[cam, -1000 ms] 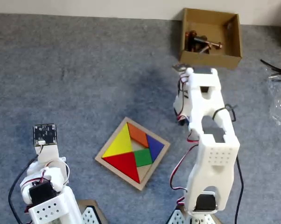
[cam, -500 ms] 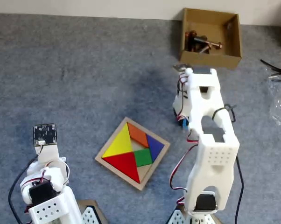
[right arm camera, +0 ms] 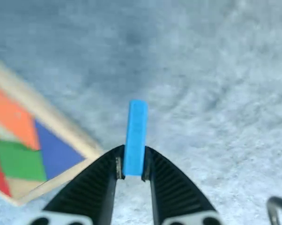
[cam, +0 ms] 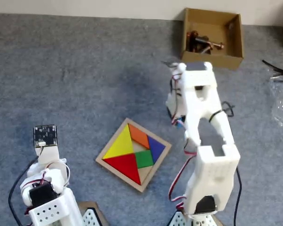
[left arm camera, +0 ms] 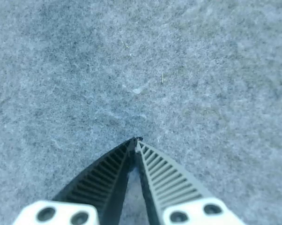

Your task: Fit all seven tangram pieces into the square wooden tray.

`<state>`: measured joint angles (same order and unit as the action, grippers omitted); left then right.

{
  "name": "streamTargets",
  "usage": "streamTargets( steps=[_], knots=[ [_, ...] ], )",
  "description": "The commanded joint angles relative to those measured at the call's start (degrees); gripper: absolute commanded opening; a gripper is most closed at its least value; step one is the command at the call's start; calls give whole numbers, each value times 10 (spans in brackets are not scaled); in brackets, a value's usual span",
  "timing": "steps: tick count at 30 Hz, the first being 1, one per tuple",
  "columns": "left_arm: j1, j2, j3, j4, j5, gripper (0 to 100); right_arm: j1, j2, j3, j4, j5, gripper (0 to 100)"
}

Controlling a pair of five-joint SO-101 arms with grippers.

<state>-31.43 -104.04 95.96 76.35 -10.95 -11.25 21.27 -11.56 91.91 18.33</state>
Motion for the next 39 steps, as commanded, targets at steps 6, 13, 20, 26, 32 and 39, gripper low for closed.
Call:
streamTargets(
  steps=[6, 13, 20, 26, 32, 39],
  knots=[
    [8, -3, 12, 3, 5, 5, -130, -138, 84, -4, -3, 4],
    [8, -3, 12, 3, 5, 5, -202, -185, 206, -84, 124, 4],
    [8, -3, 12, 3, 5, 5, -206, -242, 290, -160, 209, 4],
    [8, -3, 12, 3, 5, 5, -230, -260, 361, -265, 226, 4],
    [8, -3, 12, 3, 5, 5, -241, -262, 396, -316, 226, 4],
    [8, -3, 12, 3, 5, 5, -241, -259, 395, -317, 225, 4]
  ],
)
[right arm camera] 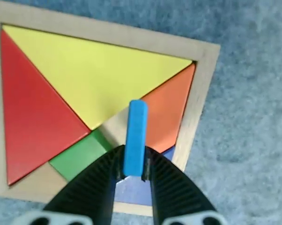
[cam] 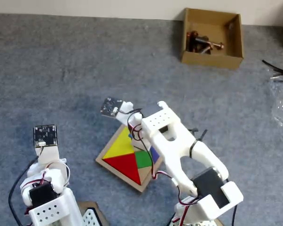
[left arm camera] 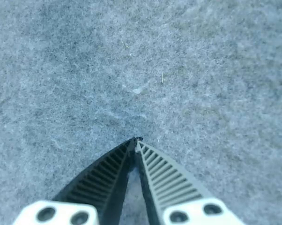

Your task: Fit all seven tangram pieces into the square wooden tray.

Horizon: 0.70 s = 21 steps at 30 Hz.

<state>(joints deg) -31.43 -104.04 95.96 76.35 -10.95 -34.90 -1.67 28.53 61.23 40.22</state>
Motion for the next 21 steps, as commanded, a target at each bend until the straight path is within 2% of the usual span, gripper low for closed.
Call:
streamTargets(
  steps=[1, 15, 21],
  knots=[
    [8, -3, 12, 3, 5, 5, -5, -29, -5, -10, 6, 4],
    [8, -3, 12, 3, 5, 5, -6, -29, -2, -7, 5, 5],
    [8, -3, 12, 3, 5, 5, -11, -30, 19, -19, 5, 52]
  ],
)
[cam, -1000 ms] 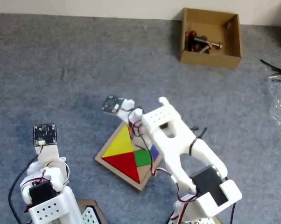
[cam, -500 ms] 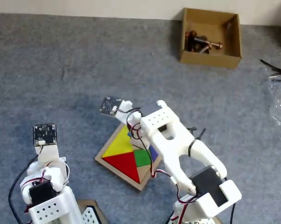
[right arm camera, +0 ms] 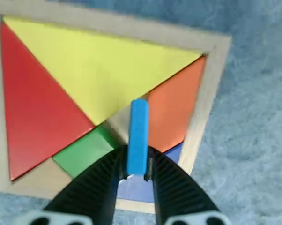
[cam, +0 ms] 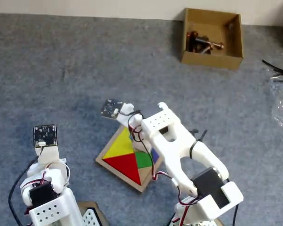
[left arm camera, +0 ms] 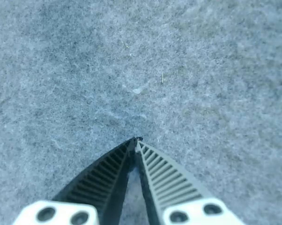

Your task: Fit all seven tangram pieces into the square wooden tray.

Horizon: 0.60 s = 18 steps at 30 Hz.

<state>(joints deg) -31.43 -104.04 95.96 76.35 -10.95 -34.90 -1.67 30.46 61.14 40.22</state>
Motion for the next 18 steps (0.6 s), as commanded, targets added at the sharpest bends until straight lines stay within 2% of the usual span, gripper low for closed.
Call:
streamTargets(
  steps=[1, 15, 18],
  knots=[
    [8, -3, 12, 3, 5, 5, -14, -29, 0, -20, 5, 52],
    [8, -3, 12, 3, 5, 5, -15, -33, 0, -18, 4, 57],
    [8, -3, 12, 3, 5, 5, -15, -33, 0, -18, -28, 57]
  ],
)
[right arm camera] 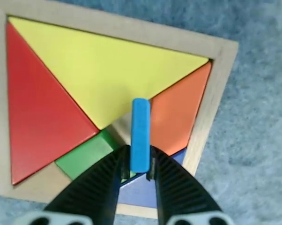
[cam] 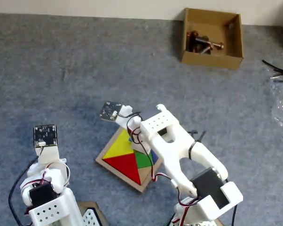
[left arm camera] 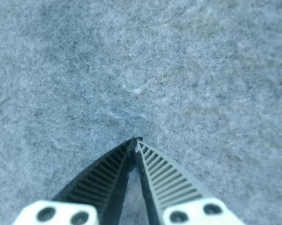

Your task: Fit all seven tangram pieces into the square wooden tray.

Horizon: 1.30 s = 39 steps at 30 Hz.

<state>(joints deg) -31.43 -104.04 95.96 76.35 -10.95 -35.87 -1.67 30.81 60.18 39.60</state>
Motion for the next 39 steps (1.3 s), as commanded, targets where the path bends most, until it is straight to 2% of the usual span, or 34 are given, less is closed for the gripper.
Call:
streamTargets(
  steps=[1, 4, 9, 35, 39],
  knots=[
    [8, -3, 12, 3, 5, 5, -5, -33, -4, -7, -28, 57],
    [8, -3, 12, 3, 5, 5, -4, -33, -4, -6, -45, 60],
    [8, -3, 12, 3, 5, 5, -4, -34, -5, 19, -60, 122],
    [8, -3, 12, 3, 5, 5, -31, -36, -25, 71, -89, 123],
    [8, -3, 12, 3, 5, 5, -34, -75, -25, 80, -105, 123]
  ],
)
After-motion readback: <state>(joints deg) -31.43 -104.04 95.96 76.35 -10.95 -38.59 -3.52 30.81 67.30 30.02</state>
